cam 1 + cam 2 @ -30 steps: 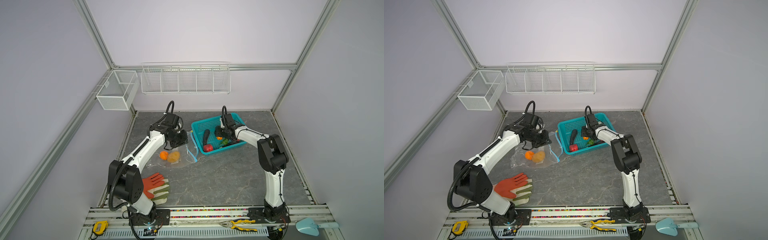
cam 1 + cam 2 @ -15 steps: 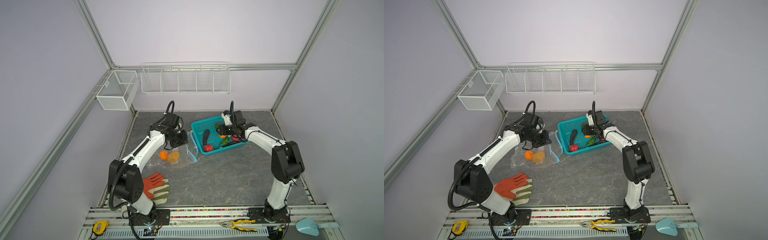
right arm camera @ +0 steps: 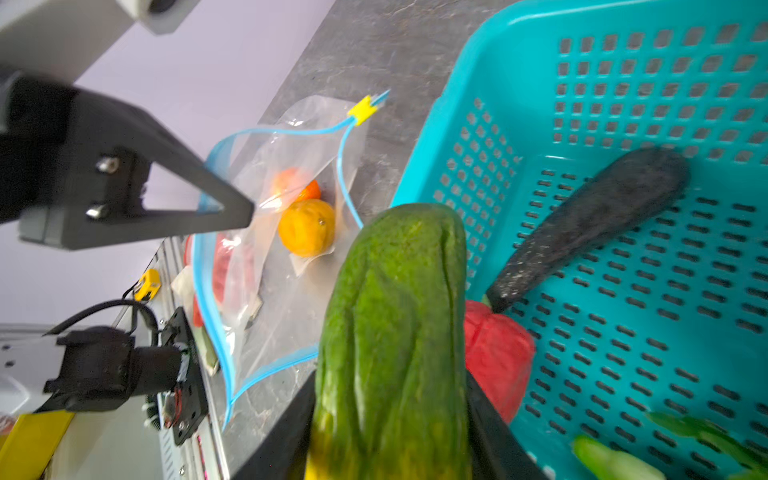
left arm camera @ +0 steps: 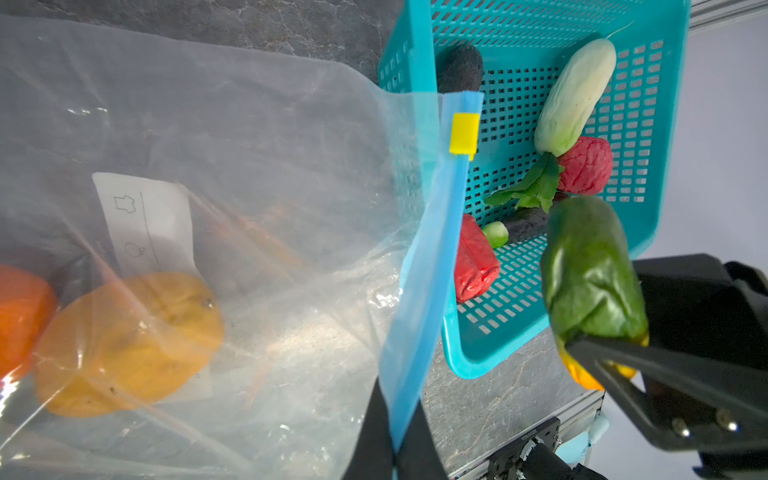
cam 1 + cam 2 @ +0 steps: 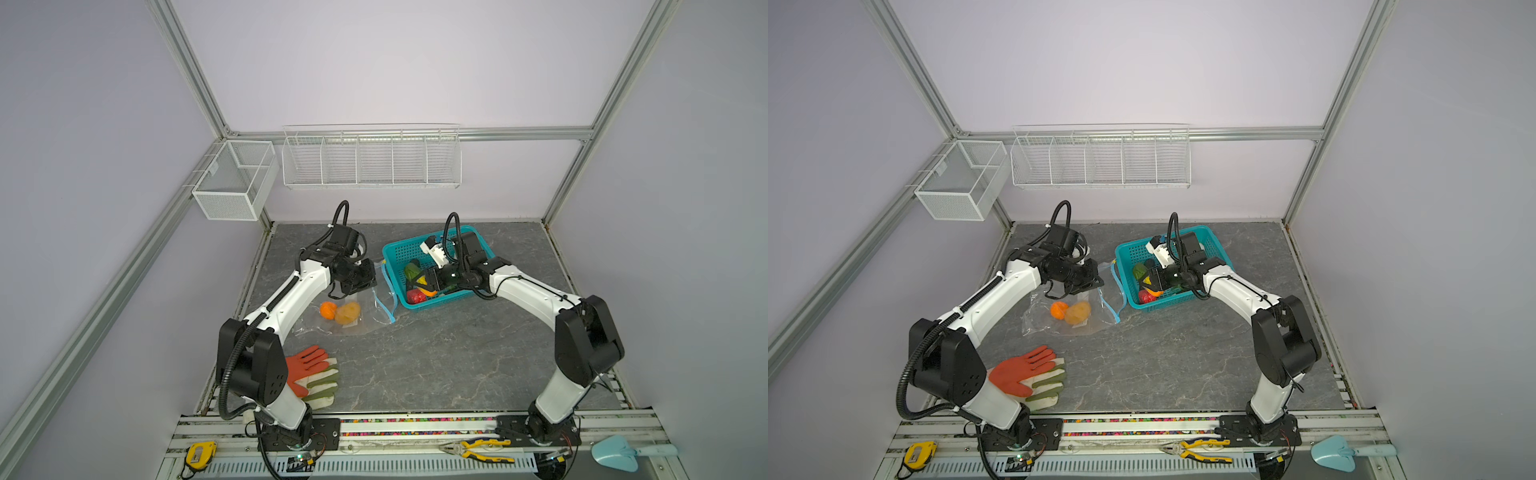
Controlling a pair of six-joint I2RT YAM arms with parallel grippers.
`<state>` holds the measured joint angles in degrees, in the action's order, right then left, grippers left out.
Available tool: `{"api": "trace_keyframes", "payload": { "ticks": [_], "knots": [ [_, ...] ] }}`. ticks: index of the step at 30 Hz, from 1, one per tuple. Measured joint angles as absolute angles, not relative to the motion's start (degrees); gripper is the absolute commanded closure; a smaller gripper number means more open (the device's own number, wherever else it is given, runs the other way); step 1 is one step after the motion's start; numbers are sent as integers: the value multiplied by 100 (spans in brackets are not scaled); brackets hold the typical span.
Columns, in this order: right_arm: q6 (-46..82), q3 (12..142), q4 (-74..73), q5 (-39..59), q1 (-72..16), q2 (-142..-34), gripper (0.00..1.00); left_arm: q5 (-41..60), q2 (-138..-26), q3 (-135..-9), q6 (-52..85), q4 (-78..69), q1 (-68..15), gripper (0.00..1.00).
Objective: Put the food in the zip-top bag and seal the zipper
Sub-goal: 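Carry the cucumber into the bag mouth held open by the left gripper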
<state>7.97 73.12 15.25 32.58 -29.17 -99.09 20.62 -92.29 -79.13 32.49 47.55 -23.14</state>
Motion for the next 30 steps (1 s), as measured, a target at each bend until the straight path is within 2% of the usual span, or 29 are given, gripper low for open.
{"api": "trace_keyframes", "payload": {
  "ticks": [9, 30],
  "knots": [
    [545, 7485, 1767, 3625, -3400, -9889, 52, 2062, -9229, -7929, 3251, 4753, -2314, 100],
    [545, 8562, 1863, 3782, -3708, -11076, 53, 2112, -8923, -7922, 3288, 4799, -2287, 100]
  ]
}}
